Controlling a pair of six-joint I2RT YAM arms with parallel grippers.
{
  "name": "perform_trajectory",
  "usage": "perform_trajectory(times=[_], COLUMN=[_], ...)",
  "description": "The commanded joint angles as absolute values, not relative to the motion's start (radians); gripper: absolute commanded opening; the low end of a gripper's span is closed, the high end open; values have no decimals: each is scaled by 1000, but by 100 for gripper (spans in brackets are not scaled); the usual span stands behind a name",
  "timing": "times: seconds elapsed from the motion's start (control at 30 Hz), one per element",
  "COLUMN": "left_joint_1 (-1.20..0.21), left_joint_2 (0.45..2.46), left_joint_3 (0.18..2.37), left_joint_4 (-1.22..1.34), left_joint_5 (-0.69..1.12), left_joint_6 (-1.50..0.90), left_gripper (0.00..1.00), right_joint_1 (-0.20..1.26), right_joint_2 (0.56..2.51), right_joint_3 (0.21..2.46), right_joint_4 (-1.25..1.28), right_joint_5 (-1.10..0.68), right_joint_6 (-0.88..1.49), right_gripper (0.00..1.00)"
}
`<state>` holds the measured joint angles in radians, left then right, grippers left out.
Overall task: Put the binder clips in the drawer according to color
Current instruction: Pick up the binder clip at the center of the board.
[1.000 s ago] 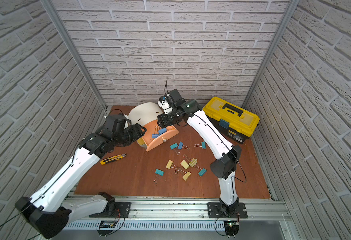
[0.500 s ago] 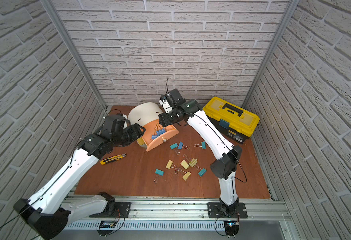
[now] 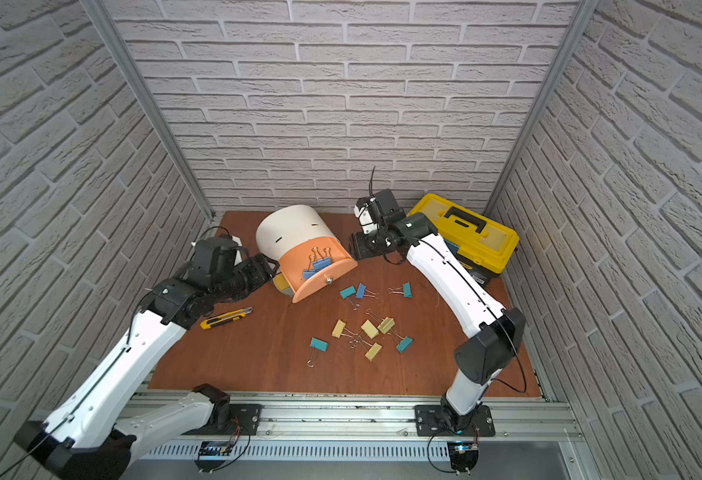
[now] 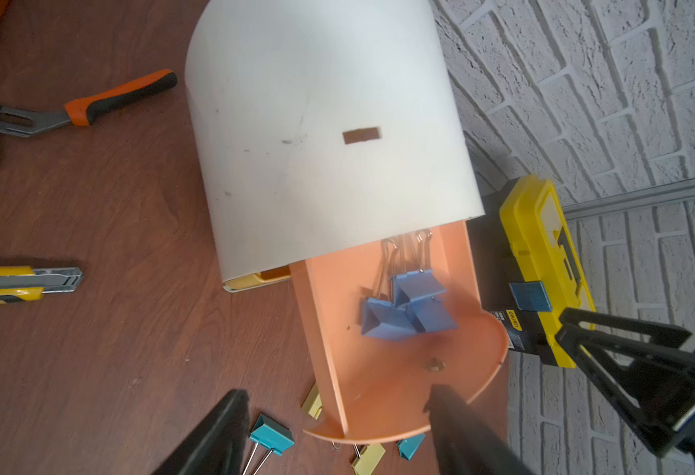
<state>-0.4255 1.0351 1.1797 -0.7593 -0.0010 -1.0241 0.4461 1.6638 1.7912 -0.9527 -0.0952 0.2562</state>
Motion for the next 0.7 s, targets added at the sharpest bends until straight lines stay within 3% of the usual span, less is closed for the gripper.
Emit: perform_trajectory(times=[0.0,0.23,0.67], left_joint_1=[-400,-379,-376], left_joint_2=[997,916,815], left_joint_3=[1145,1037,912], left_joint_4=[-765,-780,-837], left_joint_5=[-8,-24,-66], left_joint_6=[-1024,-1063,-1118], left_gripper=[74,73,73], right_joint_1=[390,319,340], right_joint_2=[1594,1625,1794], right_joint_3=[1690,1525,1294], right_joint_4=[-854,-824,-669], right_joint_5=[-126,-175,-190], right_joint_6=[313,319,239], right_gripper=[61,60,64])
